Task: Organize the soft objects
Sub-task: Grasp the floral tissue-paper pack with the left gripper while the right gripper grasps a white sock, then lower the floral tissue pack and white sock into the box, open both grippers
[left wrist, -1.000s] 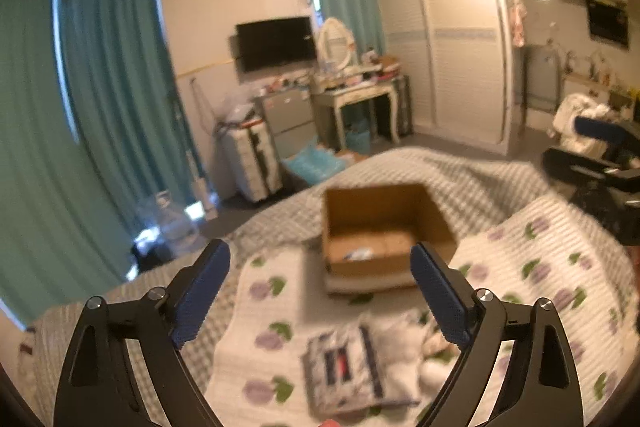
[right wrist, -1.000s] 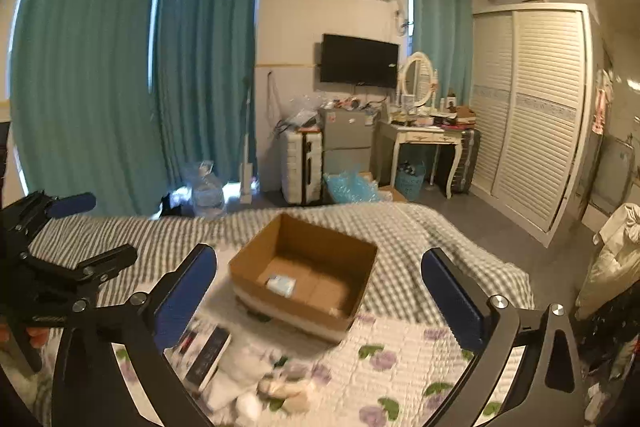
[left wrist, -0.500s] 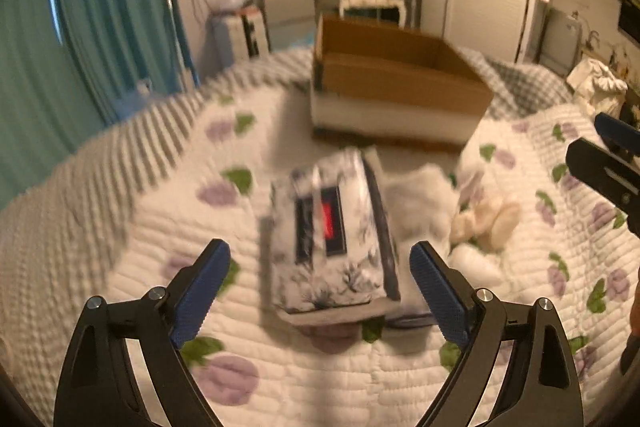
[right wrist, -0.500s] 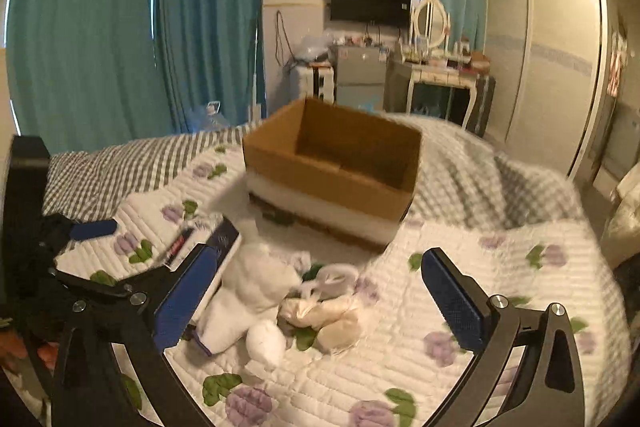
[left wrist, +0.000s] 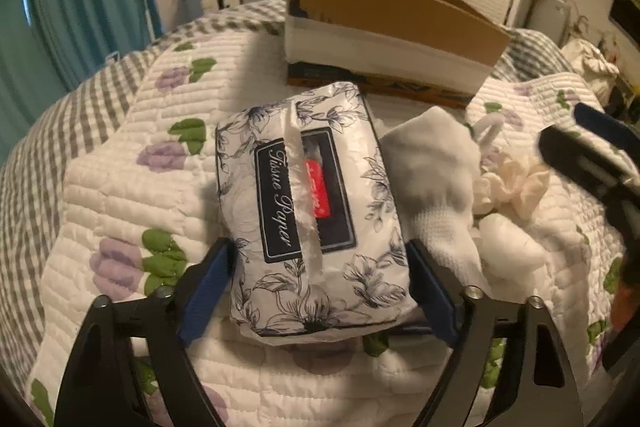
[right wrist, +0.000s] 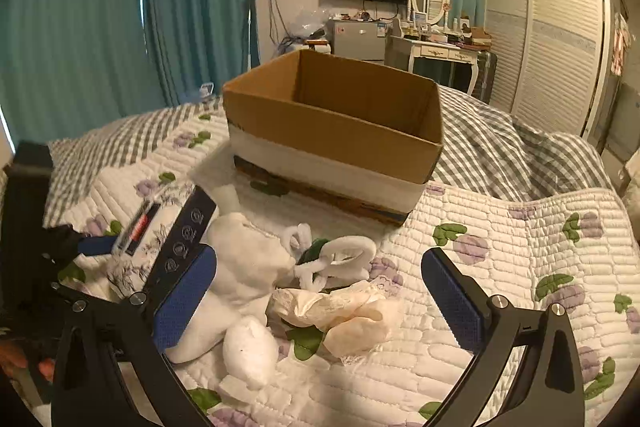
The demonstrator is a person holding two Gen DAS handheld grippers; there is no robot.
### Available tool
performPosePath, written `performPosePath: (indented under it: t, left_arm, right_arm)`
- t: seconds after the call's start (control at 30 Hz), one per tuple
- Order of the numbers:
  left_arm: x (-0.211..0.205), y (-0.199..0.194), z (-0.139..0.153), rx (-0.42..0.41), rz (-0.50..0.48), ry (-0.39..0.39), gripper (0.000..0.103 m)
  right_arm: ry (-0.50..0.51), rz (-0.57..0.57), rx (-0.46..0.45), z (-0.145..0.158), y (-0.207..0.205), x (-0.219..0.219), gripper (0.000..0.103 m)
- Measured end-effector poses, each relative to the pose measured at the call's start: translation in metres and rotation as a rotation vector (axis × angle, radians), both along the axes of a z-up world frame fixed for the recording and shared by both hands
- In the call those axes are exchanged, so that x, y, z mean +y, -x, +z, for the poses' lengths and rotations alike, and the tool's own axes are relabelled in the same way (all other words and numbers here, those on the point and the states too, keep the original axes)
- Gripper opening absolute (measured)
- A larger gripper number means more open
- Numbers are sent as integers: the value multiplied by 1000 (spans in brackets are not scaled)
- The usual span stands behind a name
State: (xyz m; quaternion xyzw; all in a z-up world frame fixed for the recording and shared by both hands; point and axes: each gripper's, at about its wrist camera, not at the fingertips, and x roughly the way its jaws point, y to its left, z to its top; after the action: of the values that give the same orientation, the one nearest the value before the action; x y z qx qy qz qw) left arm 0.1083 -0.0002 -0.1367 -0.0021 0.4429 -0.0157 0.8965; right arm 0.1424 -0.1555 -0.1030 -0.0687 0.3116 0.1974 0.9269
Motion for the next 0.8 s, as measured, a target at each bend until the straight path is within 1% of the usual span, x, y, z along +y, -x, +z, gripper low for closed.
performPosePath:
  t: [0.07,0.13,0.2,0.23,0.33,0.4,0.47,0.5,0.53,0.57,0.6,0.67,0.7,0.73,0.77,0.8]
  left_arm:
    - [0,6,7,-30,6,-20,77]
    - [3,13,16,-71,18,-60,77]
    - [6,17,24,-102,18,-89,77]
    - [8,20,27,-115,22,-117,77]
    - [18,23,29,-134,48,-185,77]
    - [27,23,27,-132,69,-192,77]
    - [36,21,25,-124,85,-169,77]
    - [42,19,22,-115,95,-144,77]
    - [44,19,20,-108,106,-137,77]
    - [47,18,18,-104,114,-138,77]
    - [48,17,17,-102,118,-139,77]
    - [48,16,16,-107,117,-139,77]
    - [47,16,16,-110,116,-143,77]
    - [46,16,15,-114,115,-152,77]
    - [45,17,15,-118,114,-157,77]
    - [44,18,15,-123,114,-159,77]
  right_arm:
    - [12,17,-5,0,1,6,103]
    - [20,31,-10,0,3,14,103]
    - [11,39,12,0,0,22,103]
    - [8,42,20,0,-1,25,103]
    - [29,61,26,-5,-5,42,103]
    - [54,79,49,-13,-11,54,99]
    - [67,100,75,-21,-15,63,84]
    - [77,109,93,-27,-18,67,80]
    - [83,112,107,-31,-21,69,74]
    - [88,115,123,-35,-23,71,69]
    - [92,113,125,-38,-24,72,68]
    - [86,114,120,-38,-23,71,57]
    - [78,115,115,-37,-22,69,54]
    - [71,115,112,-36,-21,68,47]
    - [65,115,109,-36,-19,66,45]
    - [55,114,108,-35,-16,63,41]
